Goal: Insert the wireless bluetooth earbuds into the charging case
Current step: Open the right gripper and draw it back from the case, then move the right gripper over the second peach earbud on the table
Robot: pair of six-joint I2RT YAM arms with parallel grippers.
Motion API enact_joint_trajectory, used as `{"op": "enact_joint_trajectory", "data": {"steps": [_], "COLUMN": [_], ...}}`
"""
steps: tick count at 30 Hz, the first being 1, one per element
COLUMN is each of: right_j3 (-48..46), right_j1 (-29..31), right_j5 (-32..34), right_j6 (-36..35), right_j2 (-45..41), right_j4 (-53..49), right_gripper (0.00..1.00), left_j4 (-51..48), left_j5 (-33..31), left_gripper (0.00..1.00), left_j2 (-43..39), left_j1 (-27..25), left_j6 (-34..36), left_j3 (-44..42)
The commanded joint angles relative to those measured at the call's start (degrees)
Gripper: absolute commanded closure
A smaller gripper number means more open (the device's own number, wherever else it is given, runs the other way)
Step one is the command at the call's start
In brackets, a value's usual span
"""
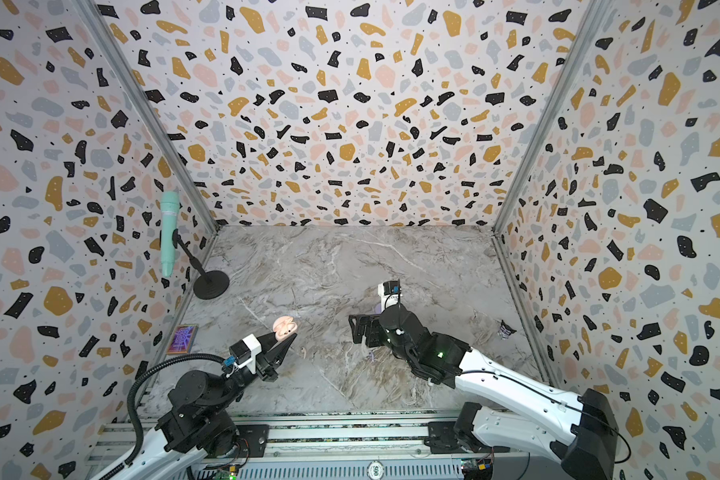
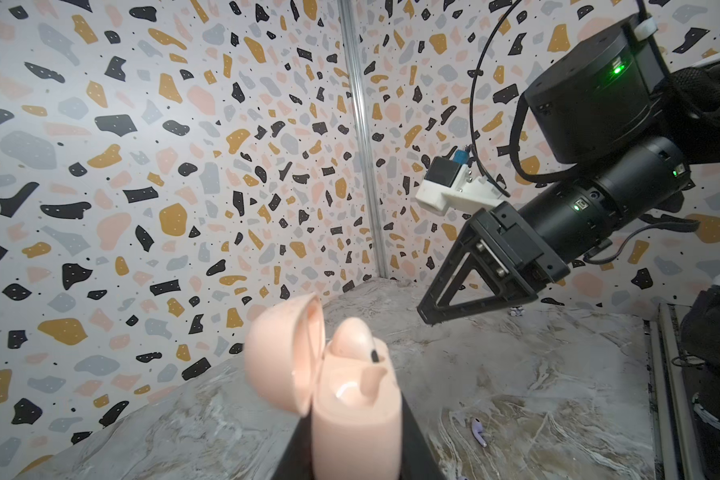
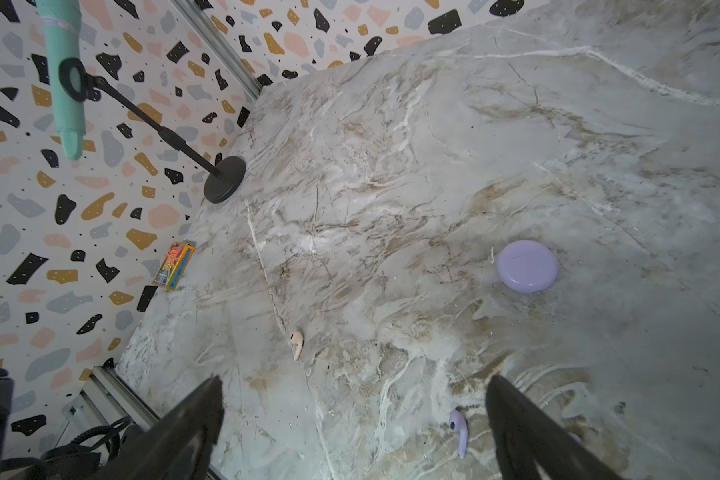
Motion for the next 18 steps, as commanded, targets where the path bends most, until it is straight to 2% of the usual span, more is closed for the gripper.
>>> {"op": "enact_joint_trajectory", "data": {"steps": [1, 5, 12, 17, 18], "right_j3": [2.4, 4.42, 9.8, 13.47, 14.12], "right_j1": [-0.15, -0.19, 0.07, 1.12, 1.33], "right_j5": [-2.29, -6.19, -13.13, -15.77, -16.52], "right_j6": [-0.2, -1.0, -3.0, -3.65, -3.79], "right_j2": [2.54, 8.73, 21.4, 28.81, 30.51], "right_j4": [-1.33, -1.99, -2.19, -0.54, 0.22], "right_gripper": [0.01, 0.01, 0.09, 0.12, 0.15], "left_j4": [1.68, 1.59, 1.34, 1.06, 1.06], "left_j5": [-2.1, -3.07, -4.33, -4.61, -4.69], "left_gripper": [1.0, 1.0, 1.0, 1.0, 1.0], "left_j2": [-1.69, -2.44, -3.79, -4.27, -4.28], "left_j1": [0.23, 0.26, 0.31, 0.28, 0.26], "left_j6": [1.44, 2.06, 2.72, 2.72, 2.72], "left_j3": [0.19, 0.08, -0.01, -0.01, -0.01]}}
